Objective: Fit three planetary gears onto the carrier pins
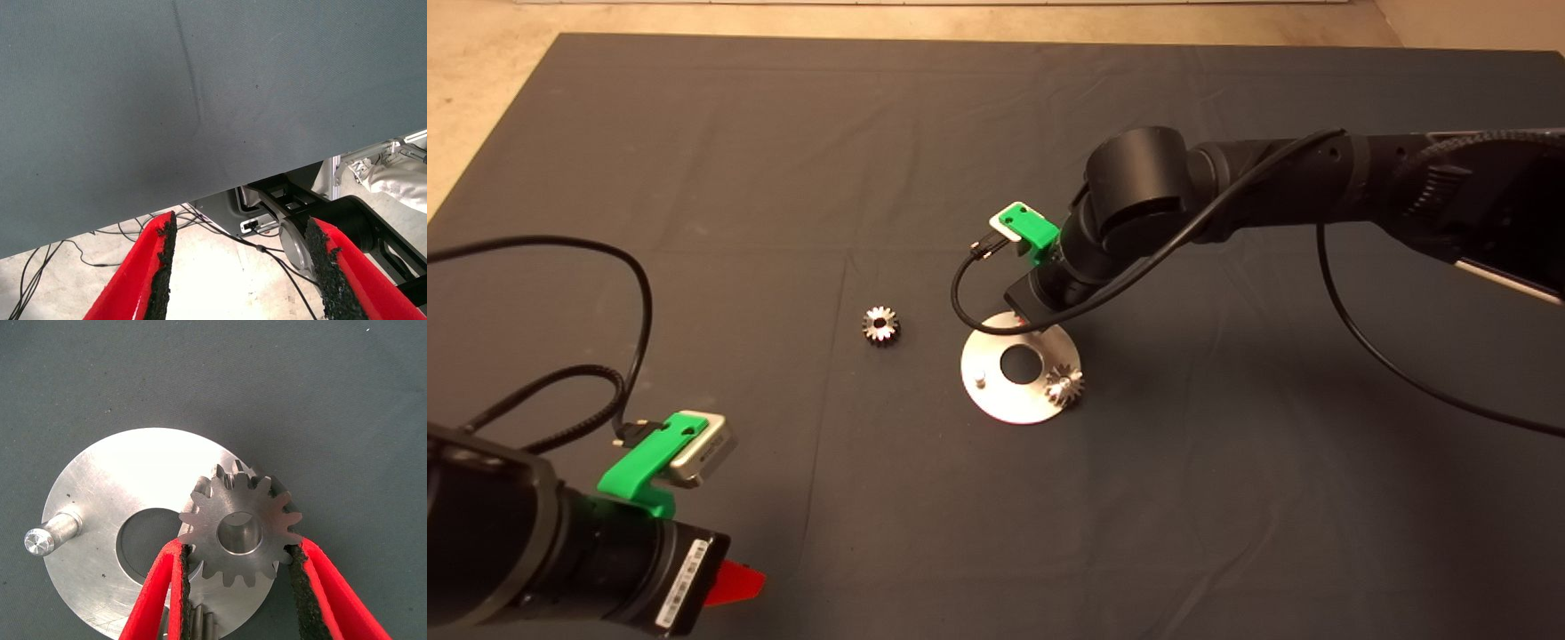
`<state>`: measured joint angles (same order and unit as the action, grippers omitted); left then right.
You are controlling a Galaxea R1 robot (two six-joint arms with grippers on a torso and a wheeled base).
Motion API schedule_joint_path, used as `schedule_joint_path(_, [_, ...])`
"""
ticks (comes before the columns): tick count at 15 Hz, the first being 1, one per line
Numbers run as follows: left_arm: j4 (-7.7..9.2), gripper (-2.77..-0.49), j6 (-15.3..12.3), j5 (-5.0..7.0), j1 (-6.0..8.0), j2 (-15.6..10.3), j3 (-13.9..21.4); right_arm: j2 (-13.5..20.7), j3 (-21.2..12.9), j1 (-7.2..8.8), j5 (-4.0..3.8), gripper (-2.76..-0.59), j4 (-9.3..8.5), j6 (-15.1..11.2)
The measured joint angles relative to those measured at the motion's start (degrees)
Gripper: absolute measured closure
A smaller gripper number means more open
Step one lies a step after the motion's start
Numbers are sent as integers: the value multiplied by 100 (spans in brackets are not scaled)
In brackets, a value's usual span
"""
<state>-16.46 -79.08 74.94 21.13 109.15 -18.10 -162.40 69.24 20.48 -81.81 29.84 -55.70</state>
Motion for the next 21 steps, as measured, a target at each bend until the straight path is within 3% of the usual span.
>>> schedule_joint_path(4, [-2, -131, 0, 0, -1, 0, 0, 0, 0, -69, -22, -81, 2, 16])
schedule_joint_path(21, [0, -131, 0, -2, -2, -15, 0, 0, 21, -76, 4, -81, 2, 18])
